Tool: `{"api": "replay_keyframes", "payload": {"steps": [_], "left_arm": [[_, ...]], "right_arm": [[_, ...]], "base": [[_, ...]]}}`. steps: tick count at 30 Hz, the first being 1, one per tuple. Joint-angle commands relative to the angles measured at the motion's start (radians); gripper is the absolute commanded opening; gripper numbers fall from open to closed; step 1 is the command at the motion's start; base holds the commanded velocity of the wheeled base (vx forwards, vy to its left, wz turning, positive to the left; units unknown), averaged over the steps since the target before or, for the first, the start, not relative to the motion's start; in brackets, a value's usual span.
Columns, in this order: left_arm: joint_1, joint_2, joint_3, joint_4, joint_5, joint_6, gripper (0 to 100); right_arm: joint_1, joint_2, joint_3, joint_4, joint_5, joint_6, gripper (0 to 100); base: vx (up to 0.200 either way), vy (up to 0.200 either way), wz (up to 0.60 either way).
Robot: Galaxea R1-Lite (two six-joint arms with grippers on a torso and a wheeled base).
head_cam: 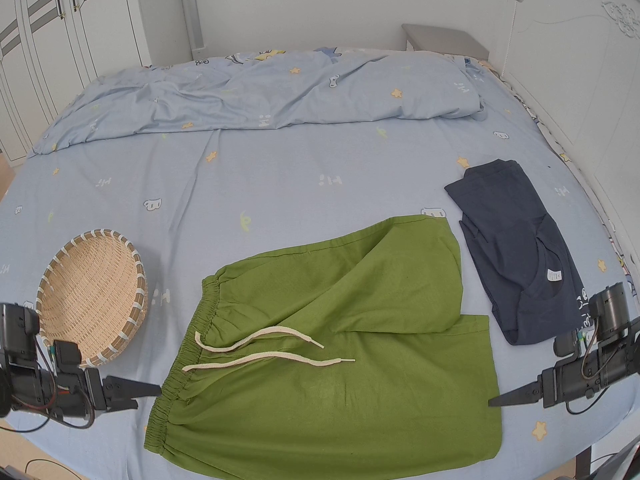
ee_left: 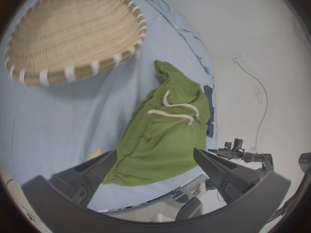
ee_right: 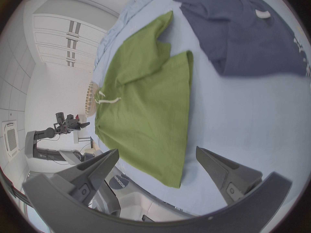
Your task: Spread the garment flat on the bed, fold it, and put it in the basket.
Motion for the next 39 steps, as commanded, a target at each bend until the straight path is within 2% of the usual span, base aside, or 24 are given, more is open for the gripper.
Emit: {"api": "replay_keyframes", "payload": {"steps": [1,5,9,14,15,18,20,26,39], "left_arm": [[-0.079,-0.063,-0.284,0.157,-0.005,-0.06,100],[-0.146,0.056,-0.429,0.148,-0.005,-0.104,100],[-0.235,0.199,-0.606,0.07,0.011,-0.25,100],[-0.284,0.348,-0.712,-0.052,0.038,-0.346,100],[-0.284,0.348,-0.712,-0.052,0.038,-0.346,100],[-0.3,0.516,-0.813,-0.133,0.152,-0.351,100],[-0.297,0.575,-0.867,-0.134,0.175,-0.35,100],[-0.277,0.711,-0.937,-0.144,0.186,-0.313,100],[-0.252,0.774,-0.949,-0.15,0.186,-0.277,100]], "right_arm": [[-0.073,-0.094,-0.216,0.121,0.0,-0.025,100],[-0.073,-0.066,-0.336,0.121,0.0,-0.02,100],[-0.064,0.046,-0.523,0.123,0.001,-0.016,100],[-0.038,0.156,-0.73,0.123,0.001,-0.014,100],[-0.038,0.156,-0.73,0.123,0.001,-0.014,100],[-0.017,0.247,-0.873,0.123,0.0,0.003,100],[-0.004,0.279,-0.908,0.123,0.0,0.007,100],[0.016,0.36,-0.919,0.111,-0.016,0.001,100],[0.028,0.391,-0.922,0.112,-0.017,0.003,100]], "base": [[0.0,0.0,0.0],[0.0,0.0,0.0],[0.0,0.0,0.0],[0.0,0.0,0.0],[0.0,0.0,0.0],[0.0,0.0,0.0],[0.0,0.0,0.0],[0.0,0.0,0.0],[0.0,0.0,0.0]]}}
